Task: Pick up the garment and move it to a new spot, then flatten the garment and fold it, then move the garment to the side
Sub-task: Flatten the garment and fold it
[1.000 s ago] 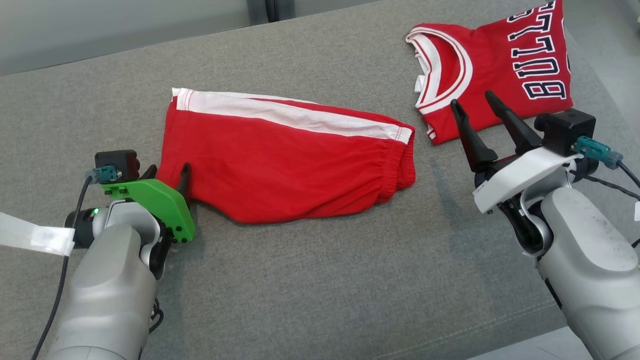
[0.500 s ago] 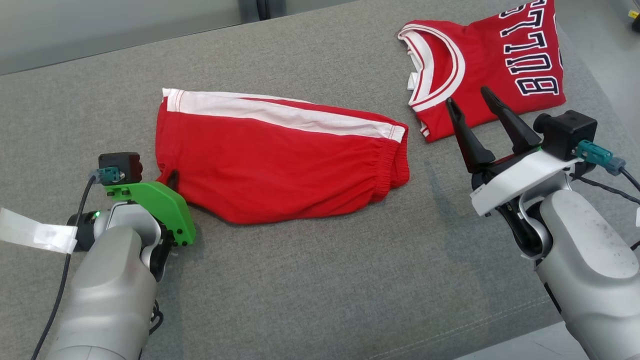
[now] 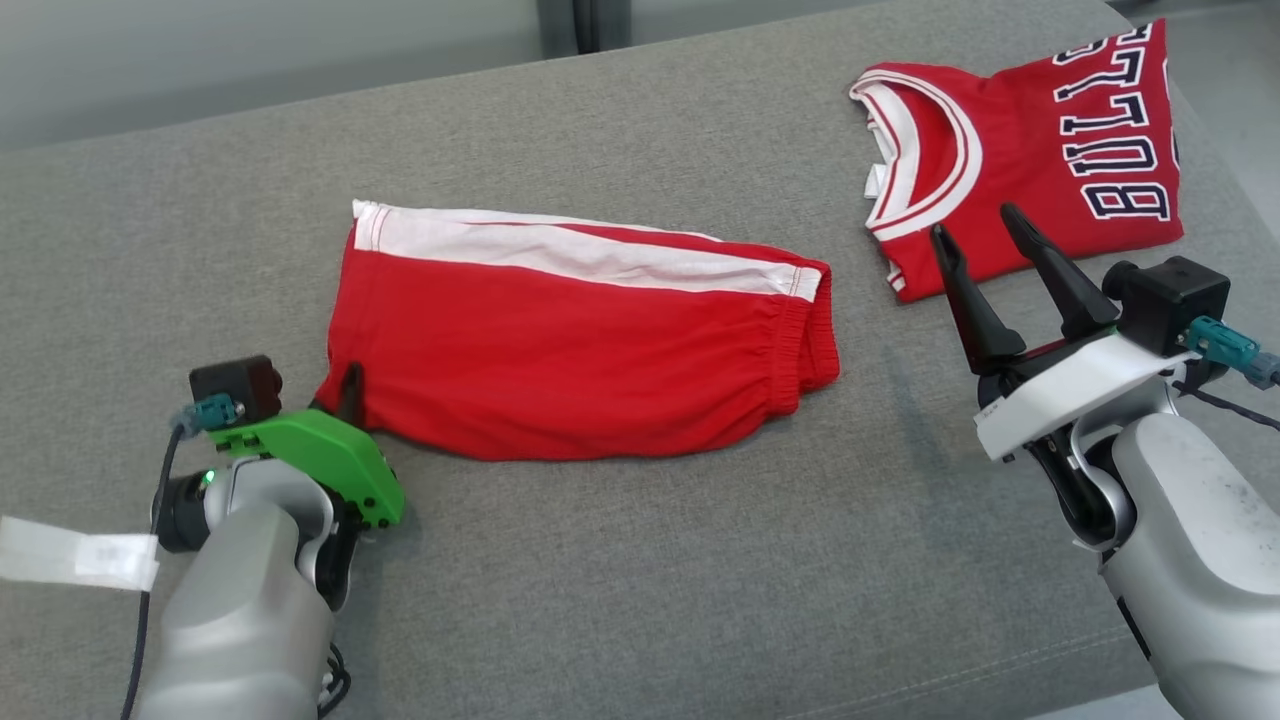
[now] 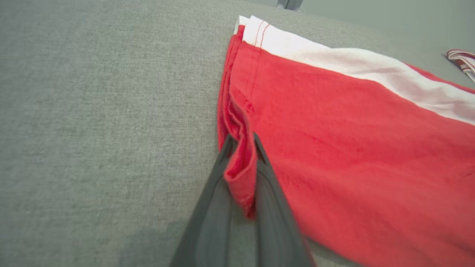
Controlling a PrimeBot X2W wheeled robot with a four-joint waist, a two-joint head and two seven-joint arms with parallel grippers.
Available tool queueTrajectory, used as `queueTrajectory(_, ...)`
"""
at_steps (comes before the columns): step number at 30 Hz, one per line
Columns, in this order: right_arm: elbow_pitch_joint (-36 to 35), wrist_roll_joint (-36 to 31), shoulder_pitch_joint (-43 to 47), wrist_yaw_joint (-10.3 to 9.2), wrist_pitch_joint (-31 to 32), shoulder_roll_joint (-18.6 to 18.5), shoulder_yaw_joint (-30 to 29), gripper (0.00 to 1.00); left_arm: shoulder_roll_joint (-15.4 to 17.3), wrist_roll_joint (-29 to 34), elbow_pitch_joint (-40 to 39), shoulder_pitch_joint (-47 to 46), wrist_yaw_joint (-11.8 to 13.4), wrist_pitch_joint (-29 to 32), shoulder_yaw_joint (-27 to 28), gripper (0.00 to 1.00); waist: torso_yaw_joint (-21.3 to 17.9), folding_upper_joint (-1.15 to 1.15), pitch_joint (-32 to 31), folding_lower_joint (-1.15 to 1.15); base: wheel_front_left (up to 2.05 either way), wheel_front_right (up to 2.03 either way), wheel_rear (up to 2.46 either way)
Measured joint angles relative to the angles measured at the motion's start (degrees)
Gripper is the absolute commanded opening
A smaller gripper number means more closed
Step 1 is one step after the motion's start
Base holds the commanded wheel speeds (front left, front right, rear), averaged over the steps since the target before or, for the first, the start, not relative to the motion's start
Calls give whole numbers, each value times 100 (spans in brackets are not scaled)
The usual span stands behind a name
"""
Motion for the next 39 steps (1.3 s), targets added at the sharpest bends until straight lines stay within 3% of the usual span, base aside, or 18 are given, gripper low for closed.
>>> queueTrajectory(14,302,-48,524,0,0,-33,56,100,-40,-133,-598,1023,-1,-151,-75,0,651,0,-408,0,0,0,0)
queueTrajectory(27,494,-51,621,-25,48,103,216,100,-35,-454,-1336,1775,88,-152,-403,3,926,0,-732,0,0,0,0)
queueTrajectory(29,535,-51,620,-25,52,130,240,100,-35,-431,-1503,1834,213,-152,-400,44,926,0,-751,0,0,0,0)
queueTrajectory(30,567,-51,619,-25,54,138,252,100,-32,-390,-1586,1856,280,-152,-385,100,922,0,-766,0,0,0,0)
queueTrajectory(39,737,-37,620,-163,113,216,152,100,-11,305,-2806,1901,788,-153,-177,100,964,0,-906,0,0,0,0)
